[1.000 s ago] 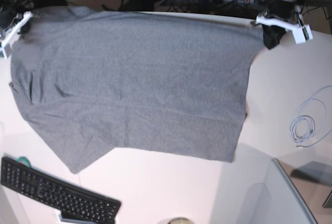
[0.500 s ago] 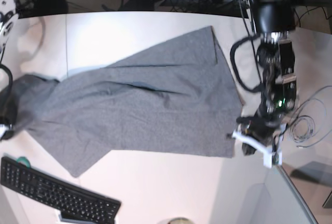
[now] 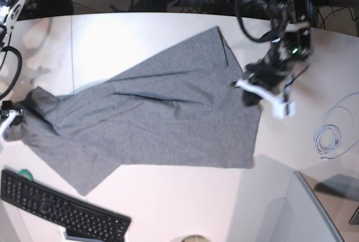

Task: Layout the t-shirt on the table in an organized manner, then fold the t-shirt properly
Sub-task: 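Release the shirt and move the left gripper inward over it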

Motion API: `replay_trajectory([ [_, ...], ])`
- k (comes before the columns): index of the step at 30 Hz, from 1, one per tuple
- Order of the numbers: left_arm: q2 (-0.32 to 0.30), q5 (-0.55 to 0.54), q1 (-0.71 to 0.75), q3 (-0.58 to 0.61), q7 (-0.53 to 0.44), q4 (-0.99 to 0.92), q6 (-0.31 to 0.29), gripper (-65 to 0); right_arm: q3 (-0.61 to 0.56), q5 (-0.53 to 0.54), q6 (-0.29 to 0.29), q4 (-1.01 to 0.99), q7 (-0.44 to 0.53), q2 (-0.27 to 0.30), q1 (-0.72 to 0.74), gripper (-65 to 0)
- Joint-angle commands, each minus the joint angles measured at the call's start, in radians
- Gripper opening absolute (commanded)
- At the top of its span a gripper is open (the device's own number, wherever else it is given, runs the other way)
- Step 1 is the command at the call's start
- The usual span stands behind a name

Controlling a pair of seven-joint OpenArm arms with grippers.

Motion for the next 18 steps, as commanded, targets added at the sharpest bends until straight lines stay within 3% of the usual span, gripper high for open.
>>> replay_trajectory([
  [1,-0.009,-0.047,0.035,-0.024,-0.020,0.024,-0.013,-65.0,0.008,0.018,0.003,0.050,0.016,0.017,0.003,-64.7],
  [2,-0.012,-0.086,0.079,-0.043,-0.021,0.021,-0.013,-65.0,0.018,0.018,0.003,0.087,0.004,0.006,-0.028,-64.7],
  [4,-0.035,-0.151,0.152,-0.050,-0.040,0.021,-0.038,-49.5,0.036,0.018,0.003,0.156,-0.018,-0.028,-0.075,-64.7],
  [8,-0.035,-0.172,0.242,-0.033,-0.170,0.018,-0.249,-13.8,0.070,0.018,0.003,0.259,-0.041,-0.075,-0.147,-64.8],
  [10,-0.045,-0.096,0.241,0.024,-0.214,0.001,-0.298,-3.8,0.070,0.018,0.003,0.283,-0.041,-0.094,-0.164,-64.8],
  [13,-0.047,0.096,0.208,0.102,-0.256,-0.022,-0.297,-4.8,0.070,0.018,0.003,0.294,-0.041,-0.098,-0.181,-64.8],
  [18,-0.050,0.380,0.116,0.231,-0.259,-0.082,-0.300,-17.9,0.070,0.018,0.003,0.293,-0.051,-0.098,-0.187,-64.8],
])
